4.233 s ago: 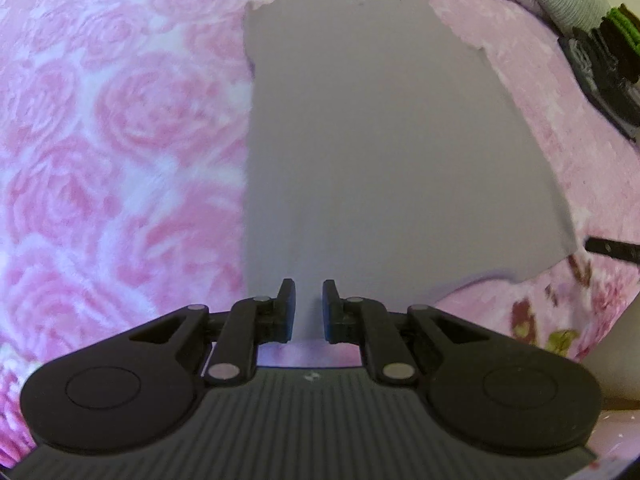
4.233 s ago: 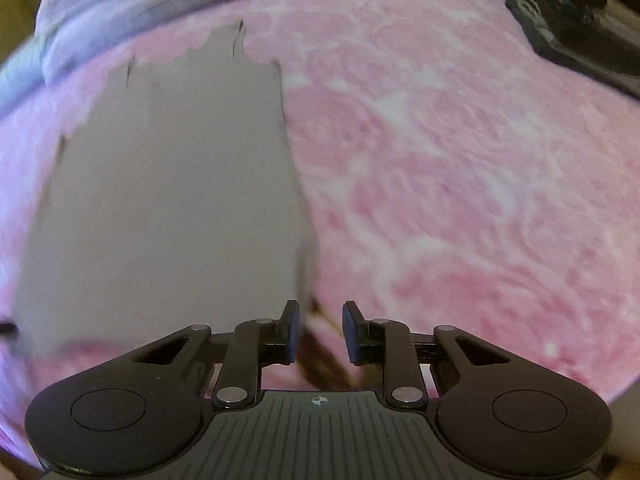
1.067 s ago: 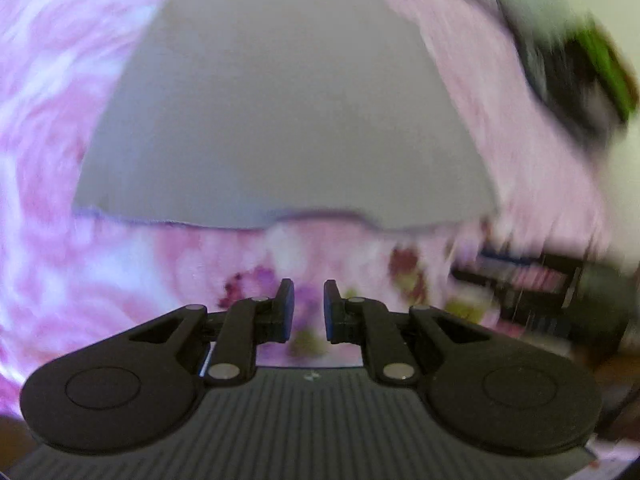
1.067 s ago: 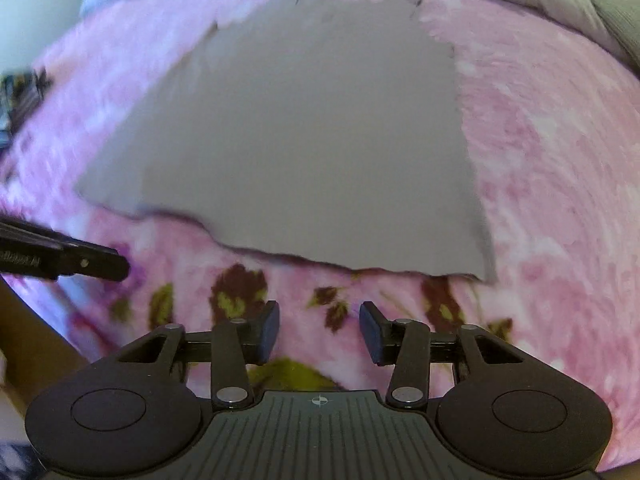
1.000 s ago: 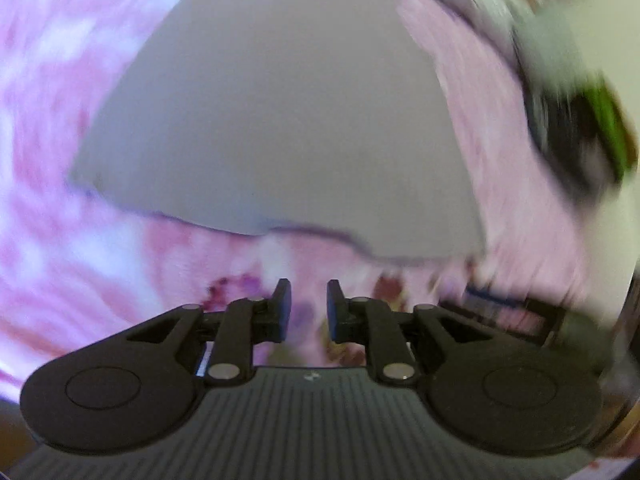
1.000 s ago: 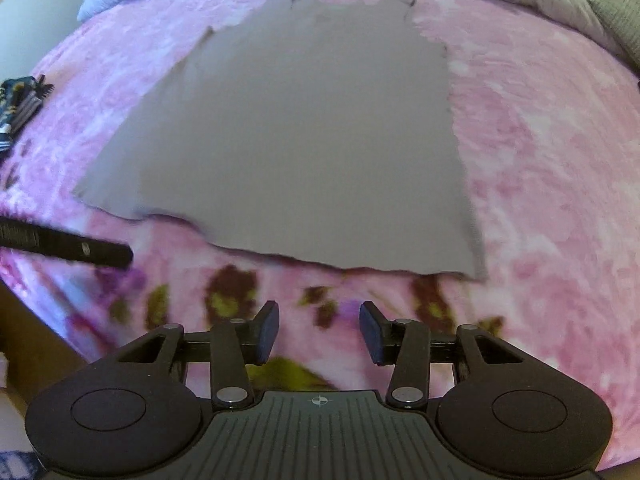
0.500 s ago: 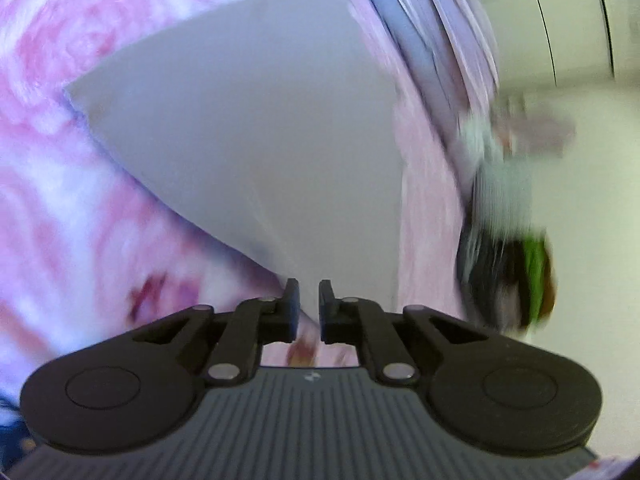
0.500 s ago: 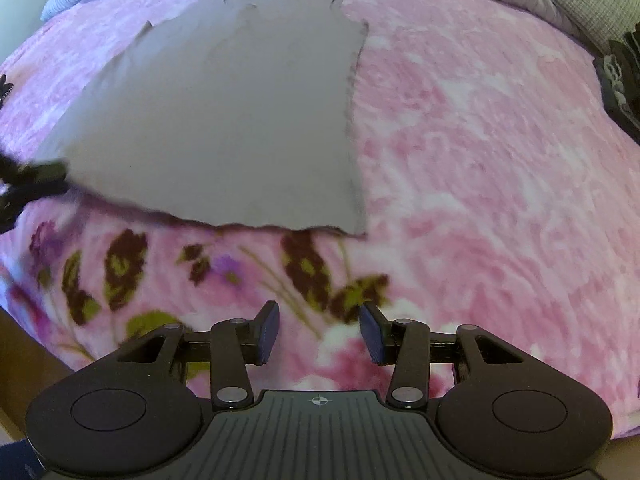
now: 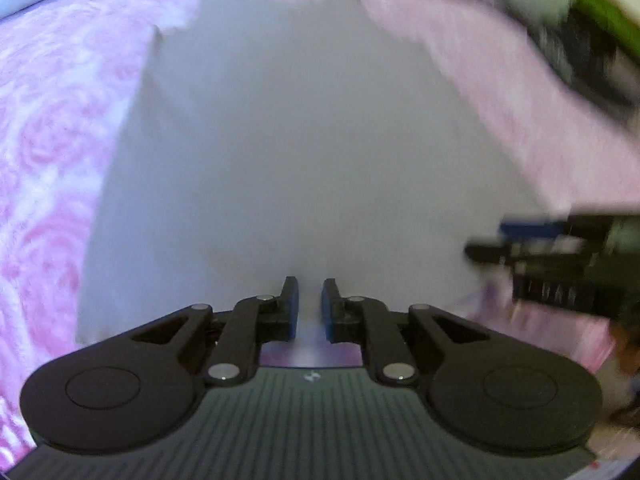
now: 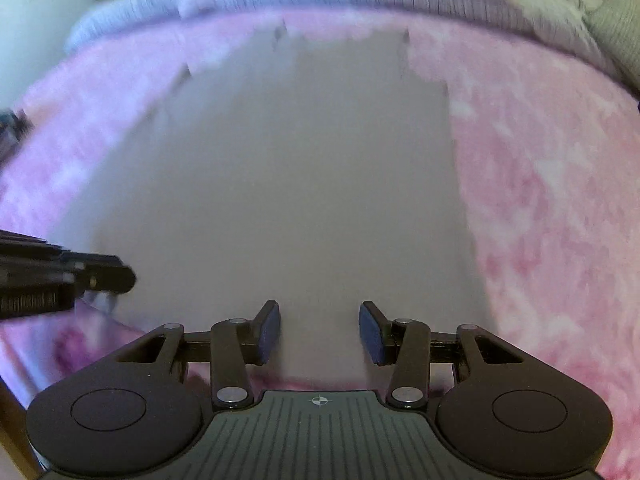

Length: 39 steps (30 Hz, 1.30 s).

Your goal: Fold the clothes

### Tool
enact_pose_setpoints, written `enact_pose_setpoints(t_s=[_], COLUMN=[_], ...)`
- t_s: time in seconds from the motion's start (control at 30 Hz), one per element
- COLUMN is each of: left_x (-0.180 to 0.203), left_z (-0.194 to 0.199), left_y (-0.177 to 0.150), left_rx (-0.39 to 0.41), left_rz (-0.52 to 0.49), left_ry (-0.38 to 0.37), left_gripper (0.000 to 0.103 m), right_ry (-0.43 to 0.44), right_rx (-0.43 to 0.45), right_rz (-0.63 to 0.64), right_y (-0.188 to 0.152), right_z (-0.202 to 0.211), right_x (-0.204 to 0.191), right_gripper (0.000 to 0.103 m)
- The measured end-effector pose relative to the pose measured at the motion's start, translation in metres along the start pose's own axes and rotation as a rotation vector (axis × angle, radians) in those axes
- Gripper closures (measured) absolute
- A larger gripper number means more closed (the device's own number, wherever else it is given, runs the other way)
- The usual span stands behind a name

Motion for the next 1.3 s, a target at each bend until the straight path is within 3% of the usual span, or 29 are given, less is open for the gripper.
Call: enact_pose_setpoints(t_s=[0.03,0.1,0.27,0.37,0.47,0.53,0.63,0.77,1.1,1.3], left_x=[0.008,0.016,0.016,0.012,0.015,0.022,0.033,0.052,0.092,0.099], left_z=[0.005,0.012,0.042,0.082,0.134,0.16,0.2,0.249,0.28,0.292], left_y=[-0.005,-0.022,-0.046,-0.038,-0.011,0.013,0.049,0.067,0.046,0.046], left_rx=[0.007,-0.048,-0.21,-0.211,-0.163,-0.118,-0.059,0.011,-0.049,-0.033], left_rz=[-0.049,-0.091,-0.016,0.08,0.116,0.116,0.114,0.111,0.108,0.095], left_ry=[0.023,0.044,0.056,0.054,0.082,0.102,0.142,0.164,0.19,0.208], left_gripper=[0.093,0.093,0.092,0.092,0.083,0.076,0.065,0.05,0.045,0.043], right_ry=[-0.006,-0.031,-0.069,-0.047,0.025,0.062,0.101,0.135,0.125,0.11], right_rx=[0.02,-0.02,-0.206,-0.288,-0.263,-0.236,-0.151,-0.048,-0.088,-0.082], right_rz=[0.028,0.055,0.032,-0.029,-0.093,-0.108,-0.084,-0.055,-0.031,-0.013], right_y=[-0.006,-0.019,-0.044,-0.043,-0.022,-0.001,0.034,0.06,0.022,0.015], right_z=[0.004,0.012,0.032,0.058,0.105,0.137,0.183,0.24,0.294,0.31], right_x=[-0.001,0.001,0.015,0.023,0.026,0.021,0.01,-0.002,-0.002,0.004], right_gripper=[0.061,0.057,0.052,0.052,0.051,0.042,0.034,0.028,0.027,0.027])
Point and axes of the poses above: each gripper's, at about its wrist camera, not at the fingertips, and z roughly against the way its jaws point, x to its right, y to its top, the point moved 6 cm from there along -z, roughly the way its jaws point, and after that the axes turned 7 degrees about -z, right-handed, at the moved point
